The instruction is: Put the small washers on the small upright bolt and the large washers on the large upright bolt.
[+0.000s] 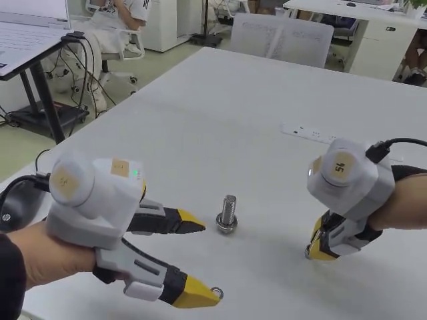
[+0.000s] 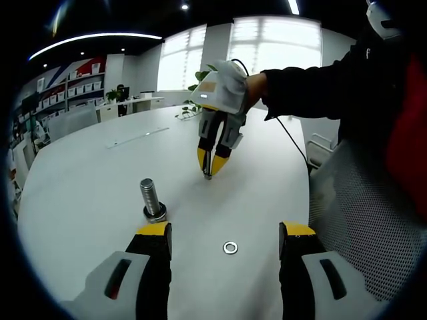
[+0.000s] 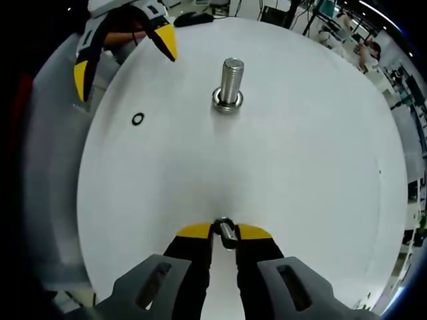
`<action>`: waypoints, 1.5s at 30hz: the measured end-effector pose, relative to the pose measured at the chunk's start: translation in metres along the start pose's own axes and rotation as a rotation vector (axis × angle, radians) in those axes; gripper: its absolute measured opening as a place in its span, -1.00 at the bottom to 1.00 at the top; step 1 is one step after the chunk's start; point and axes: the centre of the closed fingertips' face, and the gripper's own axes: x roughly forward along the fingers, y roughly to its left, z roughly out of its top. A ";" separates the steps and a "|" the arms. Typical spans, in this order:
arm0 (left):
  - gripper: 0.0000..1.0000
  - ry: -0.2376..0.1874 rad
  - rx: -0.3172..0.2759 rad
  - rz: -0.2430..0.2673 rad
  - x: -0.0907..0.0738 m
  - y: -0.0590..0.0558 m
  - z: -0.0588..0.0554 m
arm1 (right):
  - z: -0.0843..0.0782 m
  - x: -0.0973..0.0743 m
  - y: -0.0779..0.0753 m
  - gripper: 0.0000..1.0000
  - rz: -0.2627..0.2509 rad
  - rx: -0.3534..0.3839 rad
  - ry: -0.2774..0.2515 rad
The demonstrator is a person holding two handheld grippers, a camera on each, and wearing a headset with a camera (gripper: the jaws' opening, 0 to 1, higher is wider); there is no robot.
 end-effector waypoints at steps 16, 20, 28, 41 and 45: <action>0.29 0.001 0.000 -0.003 0.000 0.000 0.000 | -0.004 -0.005 -0.003 -0.63 -0.015 0.024 -0.008; 0.29 0.002 0.000 -0.004 0.000 0.000 0.000 | -0.006 -0.007 -0.003 -0.62 -0.019 0.029 -0.008; 0.29 0.003 0.002 -0.006 0.000 0.000 0.000 | -0.013 -0.009 0.003 -0.60 -0.017 0.046 -0.007; 0.29 0.003 0.005 -0.009 0.002 0.001 0.000 | -0.024 -0.011 0.021 -0.60 -0.009 0.066 -0.008; 0.29 0.005 0.008 -0.013 0.003 0.001 0.000 | -0.025 -0.011 0.026 -0.60 -0.005 0.066 -0.009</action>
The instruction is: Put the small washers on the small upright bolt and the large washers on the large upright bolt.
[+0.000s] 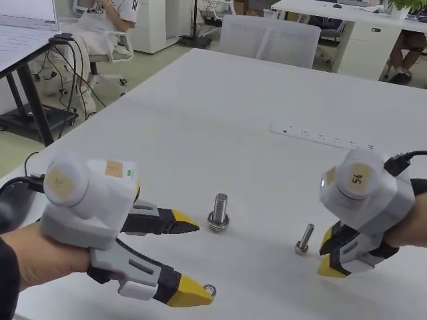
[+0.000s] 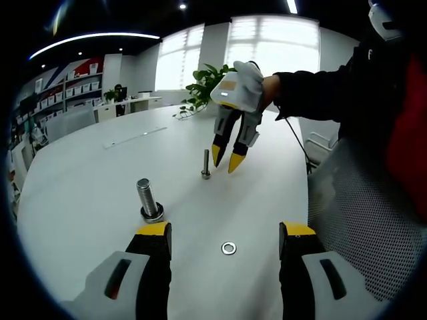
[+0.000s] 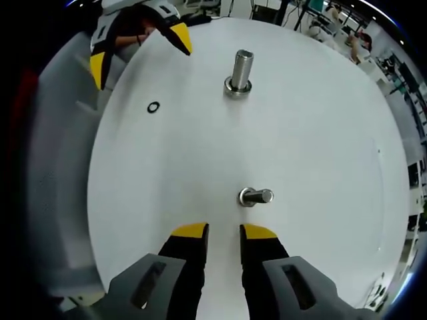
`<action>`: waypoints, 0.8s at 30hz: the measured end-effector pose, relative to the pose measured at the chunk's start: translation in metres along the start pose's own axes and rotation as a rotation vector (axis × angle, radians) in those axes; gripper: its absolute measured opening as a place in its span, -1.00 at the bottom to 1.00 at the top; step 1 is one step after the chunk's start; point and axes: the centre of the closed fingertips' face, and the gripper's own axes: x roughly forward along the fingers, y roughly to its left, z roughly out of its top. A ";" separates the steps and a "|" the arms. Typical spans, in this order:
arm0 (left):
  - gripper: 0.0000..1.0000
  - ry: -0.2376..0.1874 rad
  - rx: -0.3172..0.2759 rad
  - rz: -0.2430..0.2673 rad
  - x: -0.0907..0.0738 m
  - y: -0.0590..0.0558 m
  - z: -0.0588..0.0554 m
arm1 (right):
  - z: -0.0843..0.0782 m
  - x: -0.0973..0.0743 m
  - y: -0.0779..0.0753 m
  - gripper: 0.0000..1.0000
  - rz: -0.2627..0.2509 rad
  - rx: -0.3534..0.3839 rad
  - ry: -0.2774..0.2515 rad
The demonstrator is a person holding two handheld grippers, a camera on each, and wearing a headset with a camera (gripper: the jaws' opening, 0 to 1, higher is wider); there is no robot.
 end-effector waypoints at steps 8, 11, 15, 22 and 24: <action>0.29 -0.003 -0.001 0.004 0.000 0.001 0.000 | 0.004 0.003 0.016 -0.60 0.023 -0.012 -0.004; 0.29 -0.003 -0.002 0.004 0.000 0.001 0.000 | 0.008 0.003 0.021 -0.60 0.030 -0.019 -0.007; 0.29 -0.003 -0.001 0.004 0.000 0.001 0.001 | 0.013 0.005 0.030 -0.60 0.048 -0.047 -0.002; 0.29 -0.003 0.002 0.004 0.000 0.001 0.002 | 0.029 0.005 0.042 -0.60 0.069 -0.095 -0.005; 0.29 -0.005 0.002 0.005 -0.001 0.001 0.003 | 0.033 0.005 0.044 -0.60 0.069 -0.112 -0.001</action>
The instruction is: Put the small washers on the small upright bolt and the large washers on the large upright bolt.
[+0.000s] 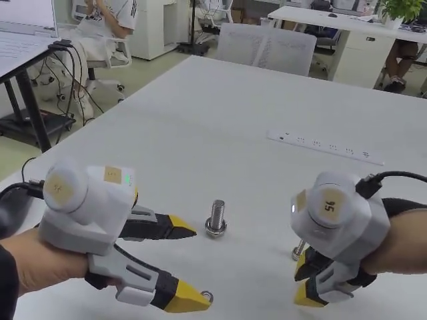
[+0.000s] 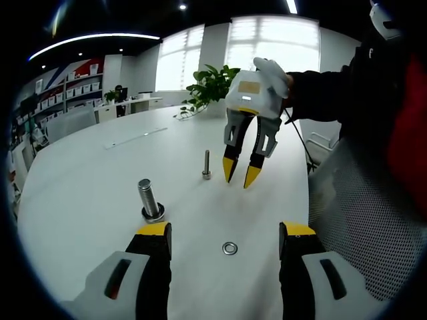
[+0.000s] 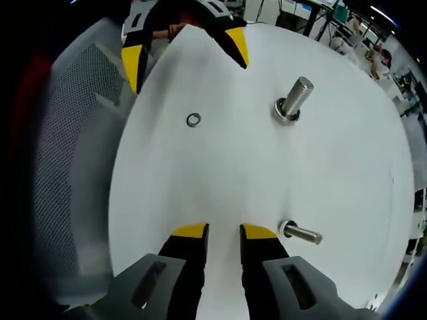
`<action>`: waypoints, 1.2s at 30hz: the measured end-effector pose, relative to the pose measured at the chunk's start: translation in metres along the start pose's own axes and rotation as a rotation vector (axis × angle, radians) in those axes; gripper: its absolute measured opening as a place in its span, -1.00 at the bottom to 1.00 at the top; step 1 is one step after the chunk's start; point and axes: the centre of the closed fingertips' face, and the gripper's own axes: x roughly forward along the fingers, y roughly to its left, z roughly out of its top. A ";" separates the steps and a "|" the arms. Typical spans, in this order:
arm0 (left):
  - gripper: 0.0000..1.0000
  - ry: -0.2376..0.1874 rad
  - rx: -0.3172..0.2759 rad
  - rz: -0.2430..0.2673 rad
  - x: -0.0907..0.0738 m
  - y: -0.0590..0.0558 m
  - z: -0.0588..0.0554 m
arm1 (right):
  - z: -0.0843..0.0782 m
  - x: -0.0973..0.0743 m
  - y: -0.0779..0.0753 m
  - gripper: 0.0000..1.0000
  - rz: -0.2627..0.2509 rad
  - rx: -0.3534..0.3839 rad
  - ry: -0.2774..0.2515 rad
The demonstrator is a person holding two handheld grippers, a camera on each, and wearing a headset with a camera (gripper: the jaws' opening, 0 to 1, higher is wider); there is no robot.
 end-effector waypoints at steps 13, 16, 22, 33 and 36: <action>0.29 -0.004 0.007 0.002 -0.001 0.000 0.001 | 0.042 0.006 0.011 -0.59 0.019 -0.111 -0.012; 0.29 -0.005 0.009 0.002 -0.002 0.000 0.001 | 0.053 0.008 0.015 -0.59 0.030 -0.141 -0.014; 0.29 -0.010 0.011 0.006 -0.003 0.001 0.001 | 0.070 0.014 0.019 -0.58 0.042 -0.185 -0.012; 0.29 -0.010 0.014 0.000 -0.003 0.000 0.000 | 0.092 0.025 0.028 -0.57 0.065 -0.233 -0.015; 0.29 -0.007 0.016 -0.001 -0.003 0.000 0.000 | 0.098 0.027 0.030 -0.57 0.071 -0.243 -0.021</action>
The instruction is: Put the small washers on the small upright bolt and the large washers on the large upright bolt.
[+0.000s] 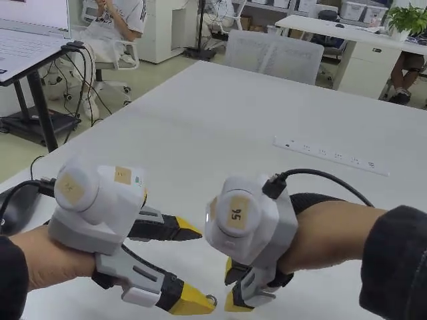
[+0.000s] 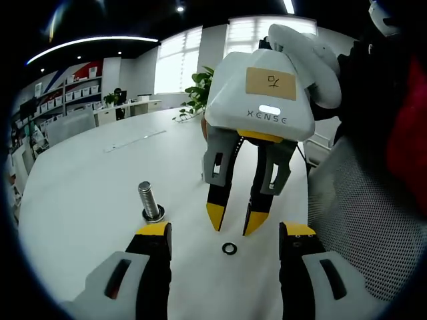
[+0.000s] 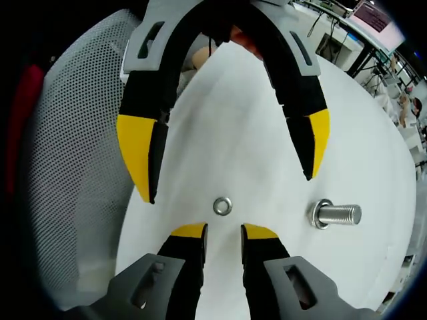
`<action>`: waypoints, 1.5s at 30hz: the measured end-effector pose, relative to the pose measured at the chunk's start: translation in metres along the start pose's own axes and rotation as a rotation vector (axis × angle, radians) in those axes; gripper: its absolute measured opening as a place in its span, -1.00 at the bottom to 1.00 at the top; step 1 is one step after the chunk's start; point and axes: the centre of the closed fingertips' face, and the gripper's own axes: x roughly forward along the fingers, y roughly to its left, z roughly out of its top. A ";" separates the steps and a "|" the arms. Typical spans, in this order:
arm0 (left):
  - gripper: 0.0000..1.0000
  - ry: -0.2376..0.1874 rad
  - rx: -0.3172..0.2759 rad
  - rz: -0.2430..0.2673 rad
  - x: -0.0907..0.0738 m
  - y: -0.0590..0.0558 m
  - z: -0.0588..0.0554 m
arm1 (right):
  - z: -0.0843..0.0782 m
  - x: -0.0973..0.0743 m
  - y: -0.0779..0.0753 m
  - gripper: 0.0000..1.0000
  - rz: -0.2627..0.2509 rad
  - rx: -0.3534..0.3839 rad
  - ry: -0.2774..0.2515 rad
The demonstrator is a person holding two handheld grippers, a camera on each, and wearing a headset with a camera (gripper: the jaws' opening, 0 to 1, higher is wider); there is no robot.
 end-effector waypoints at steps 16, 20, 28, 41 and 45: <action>0.29 0.003 0.002 -0.003 0.000 0.000 -0.002 | 0.011 0.014 0.002 -0.57 0.017 -0.027 0.019; 0.29 0.001 0.000 -0.004 0.000 0.000 -0.002 | 0.009 0.016 0.003 -0.58 0.015 -0.042 0.030; 0.29 -0.001 -0.003 -0.006 0.000 -0.001 -0.003 | 0.010 0.016 0.005 -0.57 0.012 -0.040 0.035; 0.29 -0.004 0.001 -0.003 -0.001 -0.002 -0.001 | 0.011 0.016 0.001 -0.72 -0.001 -0.030 0.031; 0.29 -0.005 0.001 -0.002 -0.002 -0.002 -0.001 | 0.012 0.016 0.001 -0.72 -0.002 -0.032 0.035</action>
